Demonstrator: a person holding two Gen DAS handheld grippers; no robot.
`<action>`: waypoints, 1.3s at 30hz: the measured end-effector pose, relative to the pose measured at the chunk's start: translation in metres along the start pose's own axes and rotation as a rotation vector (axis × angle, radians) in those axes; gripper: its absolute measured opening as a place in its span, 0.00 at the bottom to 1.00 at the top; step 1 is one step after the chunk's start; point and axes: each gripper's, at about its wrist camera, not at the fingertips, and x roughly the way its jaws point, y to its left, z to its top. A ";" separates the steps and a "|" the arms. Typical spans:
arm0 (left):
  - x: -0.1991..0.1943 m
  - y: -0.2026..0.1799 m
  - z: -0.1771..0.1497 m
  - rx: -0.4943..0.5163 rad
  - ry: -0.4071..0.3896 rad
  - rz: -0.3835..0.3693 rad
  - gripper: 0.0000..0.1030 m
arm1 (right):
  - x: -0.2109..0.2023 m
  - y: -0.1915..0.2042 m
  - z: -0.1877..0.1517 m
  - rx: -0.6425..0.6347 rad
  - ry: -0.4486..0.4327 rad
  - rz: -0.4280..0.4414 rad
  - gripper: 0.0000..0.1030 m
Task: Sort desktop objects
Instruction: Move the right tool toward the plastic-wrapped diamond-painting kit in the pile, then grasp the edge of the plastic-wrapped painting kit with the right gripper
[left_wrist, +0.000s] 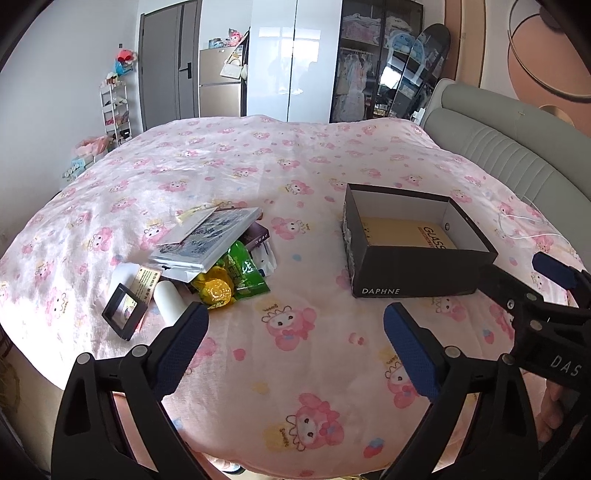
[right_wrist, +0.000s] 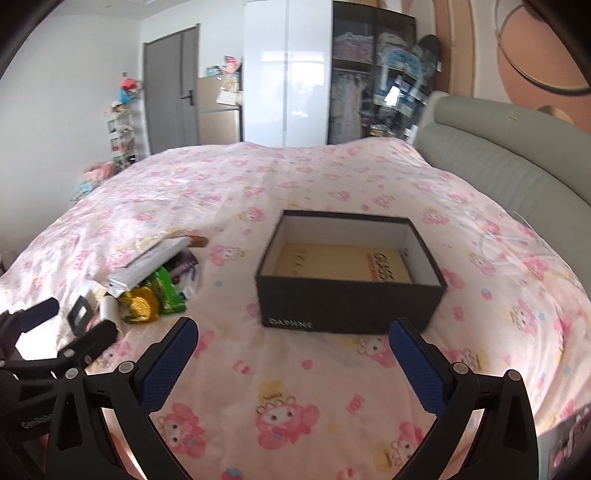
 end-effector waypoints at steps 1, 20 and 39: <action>0.002 0.005 0.000 -0.014 0.003 -0.004 0.93 | 0.002 0.005 0.004 -0.015 -0.006 0.014 1.00; 0.068 0.120 -0.016 -0.192 0.108 0.125 0.49 | 0.107 0.108 0.011 -0.148 0.187 0.274 0.68; 0.136 0.204 -0.017 -0.359 0.161 0.123 0.46 | 0.265 0.202 0.031 -0.021 0.473 0.376 0.55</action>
